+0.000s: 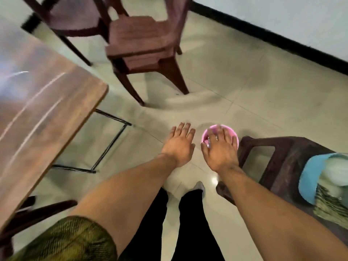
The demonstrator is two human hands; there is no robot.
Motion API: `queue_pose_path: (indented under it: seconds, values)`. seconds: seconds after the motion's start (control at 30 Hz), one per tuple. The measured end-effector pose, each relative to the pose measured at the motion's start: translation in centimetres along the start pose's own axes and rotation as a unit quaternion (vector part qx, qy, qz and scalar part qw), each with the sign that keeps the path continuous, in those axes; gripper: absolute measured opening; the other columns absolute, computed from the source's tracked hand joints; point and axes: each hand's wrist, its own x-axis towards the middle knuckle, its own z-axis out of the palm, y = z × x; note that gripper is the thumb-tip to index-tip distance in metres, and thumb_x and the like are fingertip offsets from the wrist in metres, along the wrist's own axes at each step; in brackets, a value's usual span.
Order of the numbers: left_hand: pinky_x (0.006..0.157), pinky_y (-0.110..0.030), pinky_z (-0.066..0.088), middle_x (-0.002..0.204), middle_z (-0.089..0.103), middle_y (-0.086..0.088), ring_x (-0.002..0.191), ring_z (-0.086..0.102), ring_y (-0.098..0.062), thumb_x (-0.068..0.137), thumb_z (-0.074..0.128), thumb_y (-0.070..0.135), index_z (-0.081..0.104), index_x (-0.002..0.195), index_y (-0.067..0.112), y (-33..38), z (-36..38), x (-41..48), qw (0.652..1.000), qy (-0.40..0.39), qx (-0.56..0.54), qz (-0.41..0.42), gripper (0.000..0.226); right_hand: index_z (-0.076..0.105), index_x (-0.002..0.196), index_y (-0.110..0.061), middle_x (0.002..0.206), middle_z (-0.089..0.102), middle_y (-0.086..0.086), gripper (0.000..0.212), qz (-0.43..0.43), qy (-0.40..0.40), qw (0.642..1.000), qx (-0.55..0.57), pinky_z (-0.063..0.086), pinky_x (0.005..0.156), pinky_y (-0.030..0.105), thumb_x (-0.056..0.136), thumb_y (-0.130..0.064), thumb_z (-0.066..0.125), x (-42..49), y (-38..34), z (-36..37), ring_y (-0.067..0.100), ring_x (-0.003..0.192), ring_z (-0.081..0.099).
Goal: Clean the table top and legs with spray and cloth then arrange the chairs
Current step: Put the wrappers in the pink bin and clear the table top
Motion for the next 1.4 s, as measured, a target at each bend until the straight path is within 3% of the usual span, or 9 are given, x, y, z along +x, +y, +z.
queue_pose_path:
  seconds: [0.17, 0.33, 0.47, 0.77, 1.13, 1.4]
  values:
    - [0.128, -0.047, 0.001, 0.171, 0.002, -0.011, 0.157, -0.004, -0.029, 0.106, 0.031, 0.036, 0.014, 0.161, 0.013, -4.2, -5.0, -8.8, 0.996, 0.057, -0.044, -0.053, 0.062, 0.017, 0.158, -0.023, 0.166, 0.015, 0.012, 0.066, -0.042, 0.021, 0.998, -0.040, 0.017, 0.120, 0.057, 0.101, -0.056, 0.020, -4.4, -8.4, -5.9, 0.031, 0.153, 0.010]
    - [0.128, -0.047, 0.001, 0.170, 0.004, -0.012, 0.157, -0.002, -0.029, 0.106, 0.033, 0.037, 0.015, 0.161, 0.012, -11.8, -8.1, -18.4, 0.985, 0.139, -0.057, -0.078, 0.063, 0.019, 0.157, -0.023, 0.165, 0.016, 0.011, 0.066, -0.061, 0.056, 0.997, -0.008, 0.013, 0.121, 0.056, 0.101, -0.057, 0.020, -9.3, -20.6, -6.2, 0.030, 0.153, 0.009]
    - [0.127, -0.049, 0.003, 0.169, 0.011, -0.014, 0.157, 0.004, -0.032, 0.105, 0.035, 0.037, 0.019, 0.160, 0.011, -24.3, -7.1, -30.4, 0.969, 0.201, -0.054, -0.130, 0.062, 0.022, 0.157, -0.023, 0.166, 0.015, 0.009, 0.065, -0.124, 0.082, 0.989, -0.002, 0.012, 0.121, 0.054, 0.101, -0.056, 0.024, -14.3, -36.8, -2.4, 0.027, 0.153, 0.009]
    - [0.127, -0.049, 0.002, 0.170, 0.007, -0.013, 0.157, 0.000, -0.030, 0.105, 0.034, 0.038, 0.015, 0.160, 0.011, -41.5, -1.9, -49.6, 0.954, 0.169, -0.082, -0.232, 0.065, 0.022, 0.157, -0.022, 0.166, 0.016, 0.006, 0.065, -0.210, 0.068, 0.975, 0.011, 0.012, 0.121, 0.053, 0.101, -0.054, 0.031, -22.1, -60.6, 2.2, 0.025, 0.153, 0.009]
    - [0.128, -0.049, 0.003, 0.170, 0.008, -0.011, 0.157, 0.000, -0.029, 0.107, 0.029, 0.040, 0.017, 0.160, 0.013, -57.2, -2.7, -52.9, 0.948, 0.189, -0.093, -0.237, 0.061, 0.020, 0.158, -0.023, 0.166, 0.014, 0.008, 0.065, -0.218, 0.059, 0.973, -0.038, 0.012, 0.121, 0.055, 0.101, -0.054, 0.030, -18.6, -73.9, 6.1, 0.027, 0.153, 0.008]
    - [0.127, -0.050, 0.004, 0.170, 0.007, -0.013, 0.157, 0.000, -0.031, 0.106, 0.030, 0.040, 0.017, 0.160, 0.012, -66.4, -7.0, -51.8, 0.954, 0.178, -0.087, -0.225, 0.062, 0.026, 0.156, -0.020, 0.166, 0.014, 0.006, 0.063, -0.194, 0.077, 0.977, -0.048, 0.012, 0.120, 0.055, 0.102, -0.052, 0.030, -14.2, -81.8, 3.5, 0.025, 0.153, 0.009]
